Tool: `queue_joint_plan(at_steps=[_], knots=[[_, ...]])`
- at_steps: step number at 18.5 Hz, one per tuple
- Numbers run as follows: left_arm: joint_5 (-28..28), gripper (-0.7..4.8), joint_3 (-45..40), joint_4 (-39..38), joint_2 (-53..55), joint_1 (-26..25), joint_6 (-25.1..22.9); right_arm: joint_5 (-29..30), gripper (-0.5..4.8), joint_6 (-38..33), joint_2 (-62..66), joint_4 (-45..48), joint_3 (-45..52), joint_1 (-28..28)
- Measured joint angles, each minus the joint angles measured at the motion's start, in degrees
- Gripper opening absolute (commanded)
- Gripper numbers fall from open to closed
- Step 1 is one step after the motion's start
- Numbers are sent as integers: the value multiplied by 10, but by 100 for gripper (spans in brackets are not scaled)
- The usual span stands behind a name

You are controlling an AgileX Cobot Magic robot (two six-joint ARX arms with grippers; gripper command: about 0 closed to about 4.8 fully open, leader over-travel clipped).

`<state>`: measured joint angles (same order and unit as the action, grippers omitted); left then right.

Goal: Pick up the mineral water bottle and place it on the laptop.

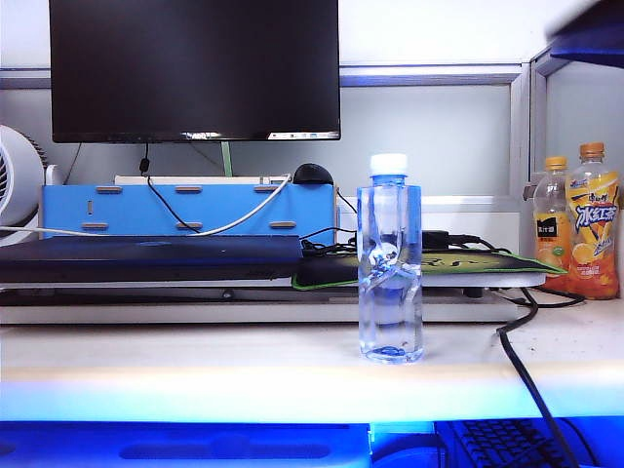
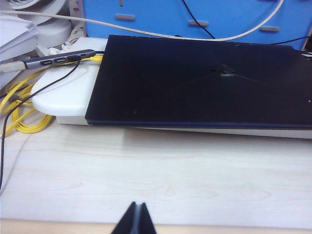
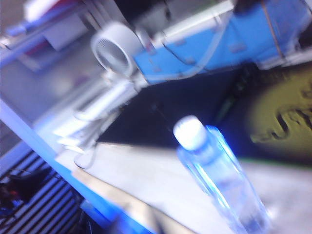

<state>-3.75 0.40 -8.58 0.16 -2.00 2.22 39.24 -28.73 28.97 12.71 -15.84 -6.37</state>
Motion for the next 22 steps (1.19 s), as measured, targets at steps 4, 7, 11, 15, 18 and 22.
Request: queue_joint_plan(at_steps=[4, 7, 11, 15, 18, 22], knots=[[0, -2, 0, 0, 0, 0, 0, 2, 479, 42, 1, -51, 0, -1], [0, -2, 0, 0, 0, 0, 0, -67, 479, 150, 5, -113, 0, -44], [0, -2, 0, 0, 0, 0, 0, -260, 479, 229, 47, -110, 0, -172], [0, -2, 0, 0, 0, 0, 0, -389, 479, 248, 141, -34, 0, -245], [0, -2, 0, 0, 0, 0, 0, -391, 479, 252, 249, 21, -29, -248], [0, -2, 0, 0, 0, 0, 0, -363, 479, 273, 359, 45, -109, -249]])
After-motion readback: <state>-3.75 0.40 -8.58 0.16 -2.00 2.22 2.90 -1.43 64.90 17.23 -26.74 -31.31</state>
